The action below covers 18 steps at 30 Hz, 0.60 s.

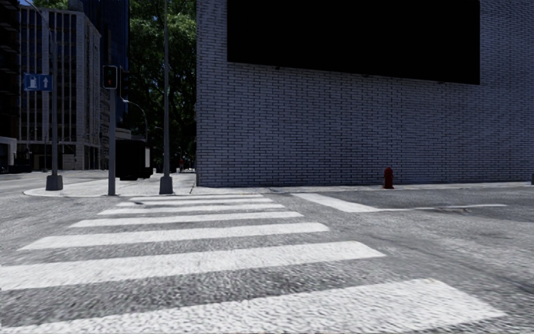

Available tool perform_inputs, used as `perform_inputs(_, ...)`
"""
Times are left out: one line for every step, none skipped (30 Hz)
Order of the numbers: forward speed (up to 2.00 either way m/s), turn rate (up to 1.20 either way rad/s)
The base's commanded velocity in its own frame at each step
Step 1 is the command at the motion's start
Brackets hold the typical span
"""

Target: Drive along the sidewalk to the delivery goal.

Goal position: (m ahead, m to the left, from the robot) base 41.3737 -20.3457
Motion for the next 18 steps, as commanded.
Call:
perform_inputs(2.00,0.41)
perform_inputs(2.00,0.50)
perform_inputs(2.00,0.50)
perform_inputs(2.00,0.53)
perform_inputs(2.00,0.56)
perform_inputs(2.00,0.56)
perform_inputs(2.00,0.59)
perform_inputs(2.00,0.68)
perform_inputs(2.00,0.73)
perform_inputs(2.00,0.73)
perform_inputs(2.00,0.74)
perform_inputs(2.00,0.74)
perform_inputs(2.00,0.69)
perform_inputs(2.00,0.43)
perform_inputs(2.00,0.06)
perform_inputs(2.00,0.03)
perform_inputs(2.00,0.03)
perform_inputs(2.00,0.02)
